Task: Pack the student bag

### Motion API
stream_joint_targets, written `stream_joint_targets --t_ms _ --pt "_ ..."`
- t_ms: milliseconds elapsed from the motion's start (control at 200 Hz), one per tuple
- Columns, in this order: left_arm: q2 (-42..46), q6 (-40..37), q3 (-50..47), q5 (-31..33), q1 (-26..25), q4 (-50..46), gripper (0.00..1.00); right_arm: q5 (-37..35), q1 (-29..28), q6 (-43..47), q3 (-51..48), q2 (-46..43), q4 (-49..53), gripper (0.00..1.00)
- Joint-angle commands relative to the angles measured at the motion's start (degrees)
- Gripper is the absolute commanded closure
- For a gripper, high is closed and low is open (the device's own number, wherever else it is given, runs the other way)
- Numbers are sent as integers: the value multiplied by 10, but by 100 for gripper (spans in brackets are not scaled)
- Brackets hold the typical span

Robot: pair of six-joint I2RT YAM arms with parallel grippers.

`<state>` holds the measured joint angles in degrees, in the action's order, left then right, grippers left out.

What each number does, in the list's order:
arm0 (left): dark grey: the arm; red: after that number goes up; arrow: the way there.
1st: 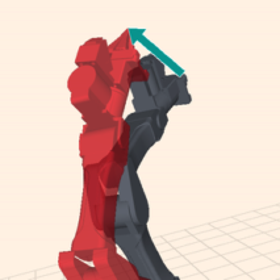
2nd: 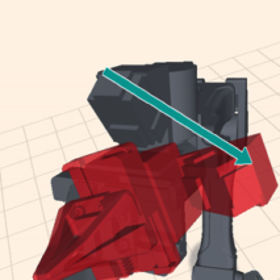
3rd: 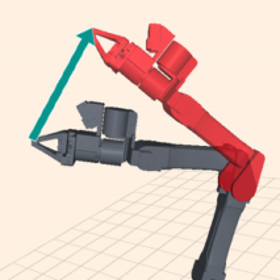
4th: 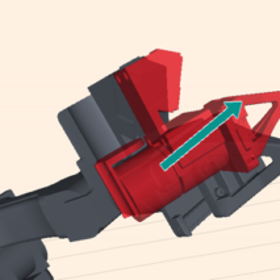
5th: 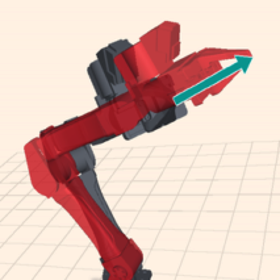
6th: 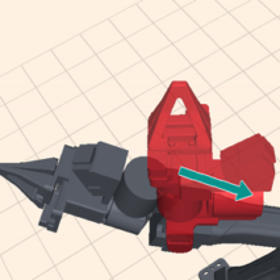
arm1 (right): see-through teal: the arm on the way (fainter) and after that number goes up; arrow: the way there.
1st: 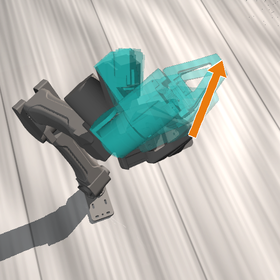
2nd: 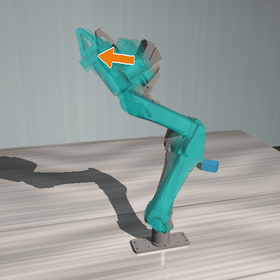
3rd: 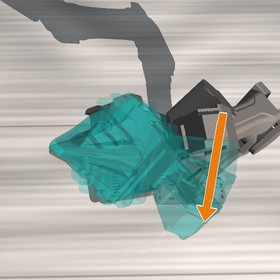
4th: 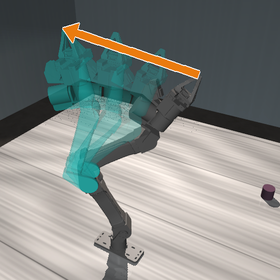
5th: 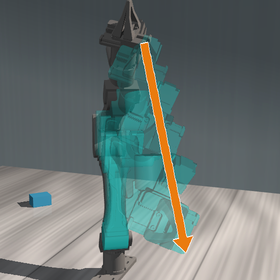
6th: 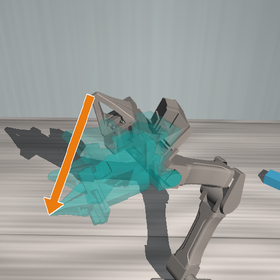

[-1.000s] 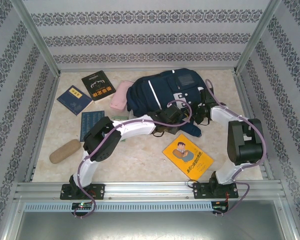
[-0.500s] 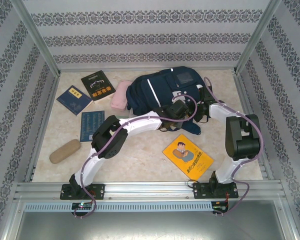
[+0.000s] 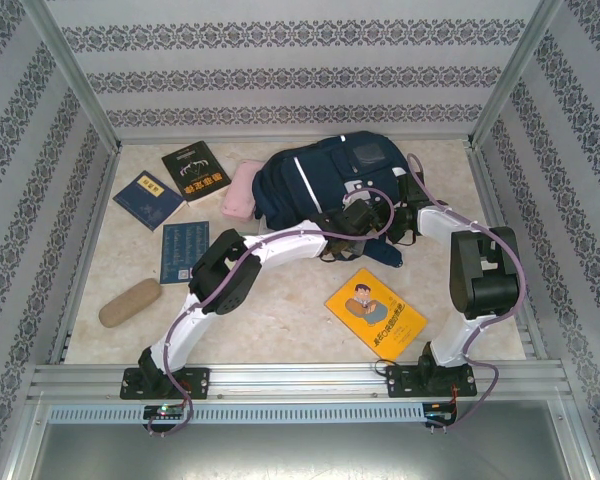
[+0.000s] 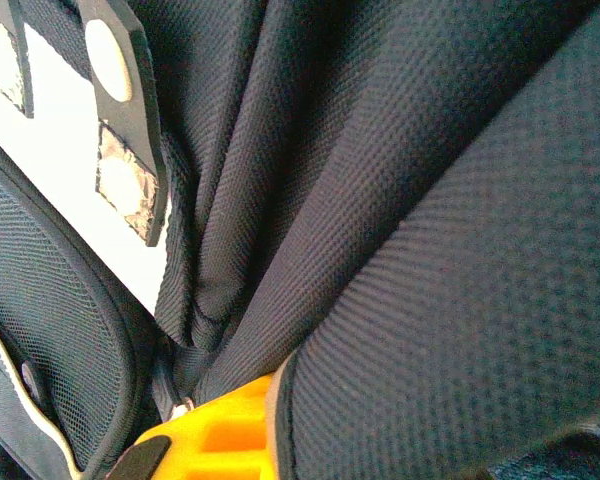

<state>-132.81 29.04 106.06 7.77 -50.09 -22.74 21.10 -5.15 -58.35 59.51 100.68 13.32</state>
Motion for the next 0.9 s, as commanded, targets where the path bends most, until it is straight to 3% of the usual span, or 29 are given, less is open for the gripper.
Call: stream_joint_targets --t_ms 0,620,779,869,899 --pt "-19 15 -2 11 13 -41 72 18 -10 9 17 4 -13 96" --pt "-47 30 -12 7 13 -65 74 20 -13 10 19 2 -10 96" --pt "-48 30 -19 18 13 -56 82 21 -14 12 20 0 -10 96" --pt "-51 29 -15 21 13 -60 99 22 -14 11 20 1 -10 96" --pt "-48 30 -15 24 13 -62 100 24 -14 12 21 1 -10 97"
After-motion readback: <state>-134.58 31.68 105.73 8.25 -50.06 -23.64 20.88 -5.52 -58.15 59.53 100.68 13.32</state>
